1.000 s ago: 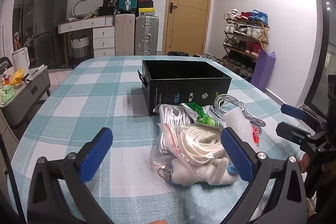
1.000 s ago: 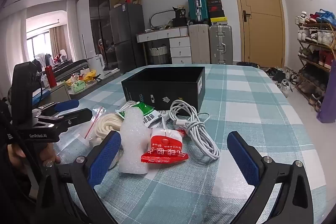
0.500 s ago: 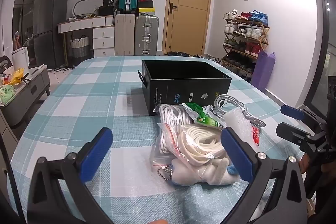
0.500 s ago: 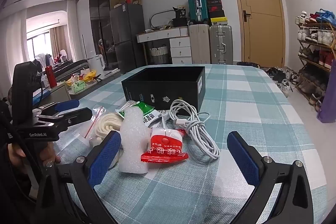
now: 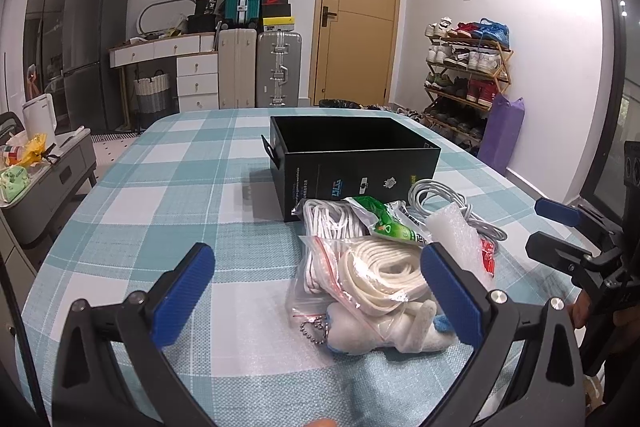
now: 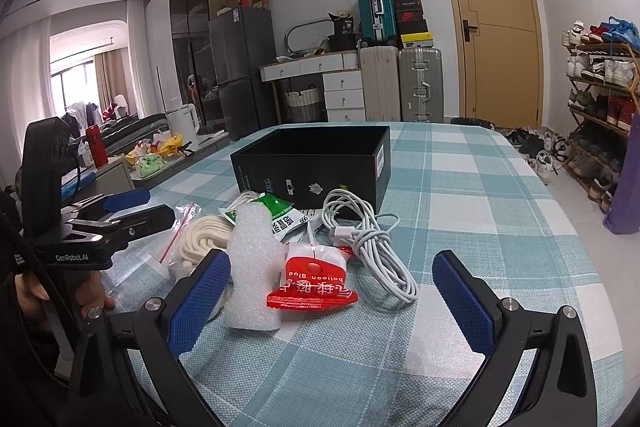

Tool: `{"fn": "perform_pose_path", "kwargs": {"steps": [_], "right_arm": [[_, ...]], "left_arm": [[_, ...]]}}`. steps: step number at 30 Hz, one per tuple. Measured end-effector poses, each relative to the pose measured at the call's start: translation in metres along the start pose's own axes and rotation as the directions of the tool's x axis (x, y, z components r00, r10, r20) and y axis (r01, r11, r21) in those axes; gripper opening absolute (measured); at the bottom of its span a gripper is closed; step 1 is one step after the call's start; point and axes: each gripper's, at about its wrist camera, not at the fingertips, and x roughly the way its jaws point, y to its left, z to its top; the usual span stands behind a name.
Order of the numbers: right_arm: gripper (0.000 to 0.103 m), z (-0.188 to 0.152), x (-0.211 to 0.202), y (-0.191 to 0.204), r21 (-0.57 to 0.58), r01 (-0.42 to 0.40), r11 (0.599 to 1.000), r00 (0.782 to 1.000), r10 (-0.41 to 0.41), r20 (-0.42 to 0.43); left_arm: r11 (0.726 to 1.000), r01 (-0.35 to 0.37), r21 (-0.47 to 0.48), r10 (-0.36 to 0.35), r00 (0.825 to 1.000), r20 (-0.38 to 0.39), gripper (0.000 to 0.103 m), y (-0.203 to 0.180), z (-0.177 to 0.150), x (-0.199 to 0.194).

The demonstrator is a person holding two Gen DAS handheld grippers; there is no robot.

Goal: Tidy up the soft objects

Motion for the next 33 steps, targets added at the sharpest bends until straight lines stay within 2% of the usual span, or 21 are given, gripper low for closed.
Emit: {"fn": "perform_pose_path", "kwargs": {"steps": [33], "right_arm": [[0.103, -0.0006, -0.0002, 0.0002, -0.004, -0.007, 1.0, 1.0, 0.007, -0.003]], "left_arm": [[1.0, -0.001, 0.001, 0.001, 1.0, -0.002, 0.103, -0.0005, 0.0009, -0.0003]]}}
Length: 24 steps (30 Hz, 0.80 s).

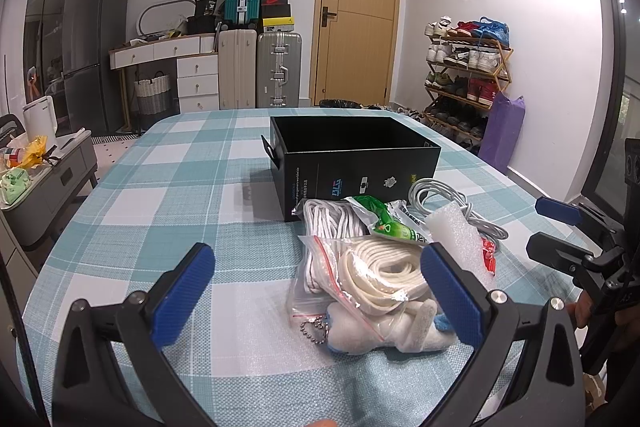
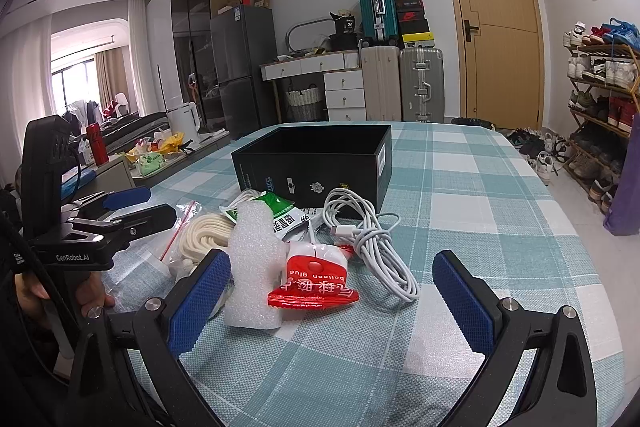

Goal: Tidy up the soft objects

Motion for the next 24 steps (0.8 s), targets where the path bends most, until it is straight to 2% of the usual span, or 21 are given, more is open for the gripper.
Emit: {"fn": "perform_pose_path", "kwargs": {"steps": [24], "right_arm": [[0.103, -0.0001, 0.0003, -0.0003, -0.004, -0.009, 1.0, 1.0, 0.009, -0.002]], "left_arm": [[1.0, -0.01, 0.005, 0.01, 1.0, -0.007, 0.103, 0.0024, 0.0003, 0.0004]]}}
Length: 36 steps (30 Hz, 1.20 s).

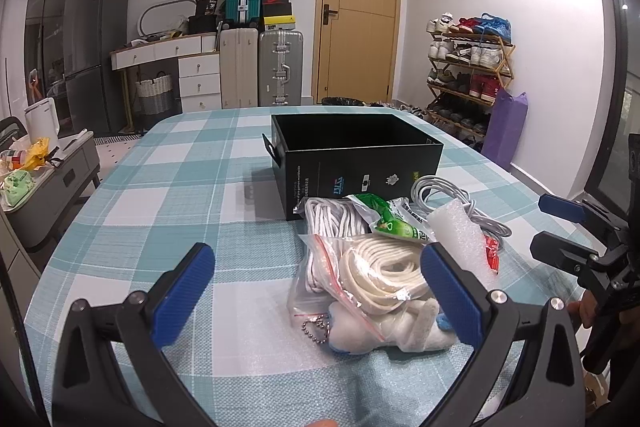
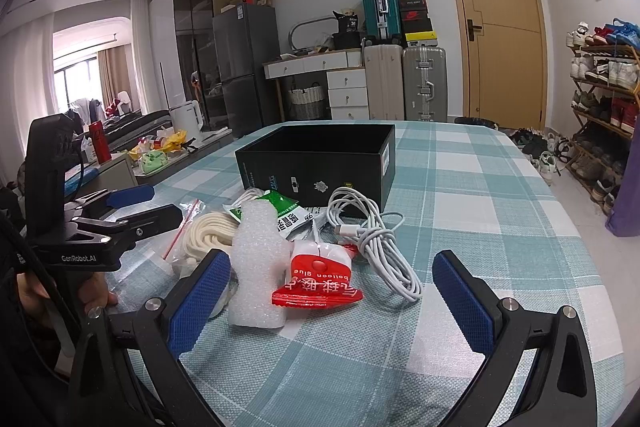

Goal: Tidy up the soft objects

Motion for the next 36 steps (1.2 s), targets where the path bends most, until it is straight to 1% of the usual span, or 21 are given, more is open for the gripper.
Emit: {"fn": "perform_pose_path", "kwargs": {"steps": [4, 21, 26, 31, 34, 36], "right_arm": [[0.103, 0.0, 0.0, 0.0, -0.001, 0.003, 1.0, 1.0, -0.003, 0.0], [0.103, 0.009, 0.005, 0.006, -0.031, 0.041, 0.999, 0.998, -0.043, -0.05], [0.103, 0.012, 0.014, 0.012, -0.045, 0.015, 0.999, 0.995, -0.019, -0.096], [0.103, 0.013, 0.026, 0.022, -0.085, 0.026, 0.996, 0.99, -0.038, -0.135], [0.103, 0.013, 0.032, 0.026, -0.093, 0.029, 0.995, 0.988, -0.043, -0.151], [0.103, 0.013, 0.035, 0.027, -0.092, 0.018, 0.996, 0.986, -0.033, -0.165]], "left_arm": [[1.0, -0.002, 0.003, 0.002, 1.0, -0.001, 0.103, -0.001, 0.0, 0.0], [0.999, -0.029, 0.02, 0.03, 0.999, -0.03, 0.103, -0.001, 0.003, 0.003], [0.999, -0.027, 0.026, 0.028, 0.999, -0.027, 0.103, -0.002, 0.005, 0.003], [0.998, -0.031, 0.057, 0.032, 0.999, -0.019, 0.103, -0.003, 0.011, 0.007], [0.998, -0.024, 0.055, 0.026, 0.999, -0.021, 0.103, -0.002, 0.013, 0.01], [0.999, -0.02, 0.048, 0.022, 0.999, -0.025, 0.103, 0.0, 0.013, 0.012]]}}
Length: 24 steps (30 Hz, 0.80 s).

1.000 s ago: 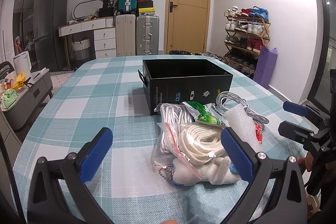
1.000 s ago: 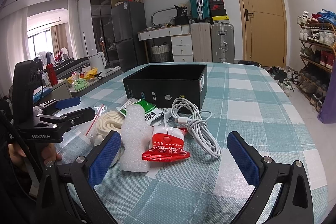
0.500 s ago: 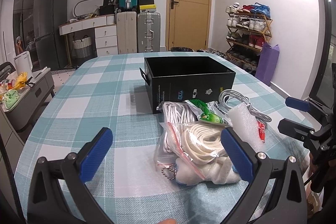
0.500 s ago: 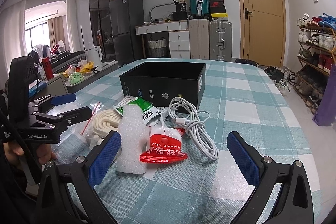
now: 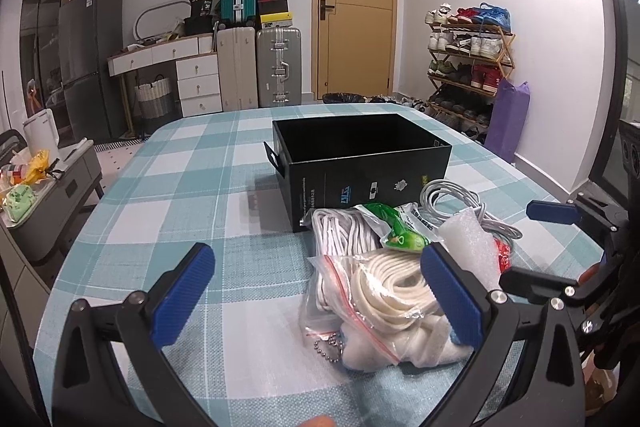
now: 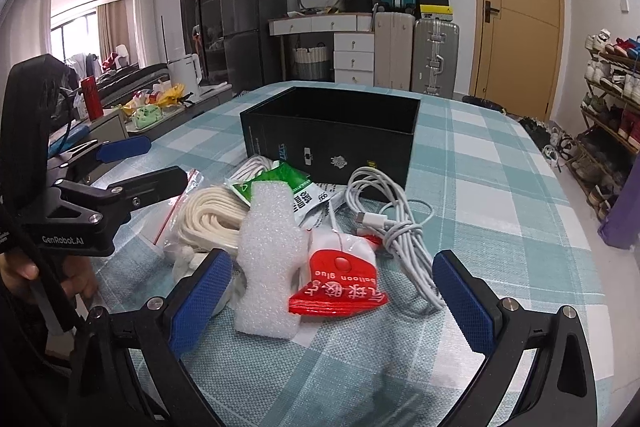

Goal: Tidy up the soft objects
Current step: 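Reach the right gripper to the white foam block and close on it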

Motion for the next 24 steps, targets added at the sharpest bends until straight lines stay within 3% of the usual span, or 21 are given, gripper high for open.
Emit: {"fn": "perform_pose_path", "kwargs": {"steps": [3, 8, 12, 15, 24], "right_arm": [[0.1, 0.002, 0.005, 0.003, -0.011, -0.011, 1.0, 1.0, 0.01, -0.02], [0.085, 0.004, 0.016, 0.009, -0.035, -0.024, 0.999, 0.998, 0.022, -0.052], [0.084, 0.007, 0.02, 0.013, -0.051, -0.05, 0.997, 0.997, 0.047, -0.058], [0.077, 0.009, 0.025, 0.018, -0.072, -0.062, 0.995, 0.996, 0.057, -0.068], [0.041, 0.008, 0.027, 0.022, -0.087, -0.089, 0.992, 0.995, 0.084, -0.055]], "left_arm": [[1.0, 0.001, -0.014, -0.001, 1.0, -0.005, 0.103, 0.004, 0.0, 0.002], [0.999, 0.019, -0.048, -0.02, 1.0, -0.013, 0.103, 0.01, -0.003, 0.005], [0.998, 0.028, -0.063, -0.029, 0.999, -0.015, 0.103, 0.013, -0.004, 0.005], [0.998, 0.028, -0.064, -0.029, 0.999, -0.016, 0.103, 0.013, -0.004, 0.005], [0.998, 0.03, -0.055, -0.032, 0.999, -0.024, 0.103, 0.012, -0.005, 0.008]]}}
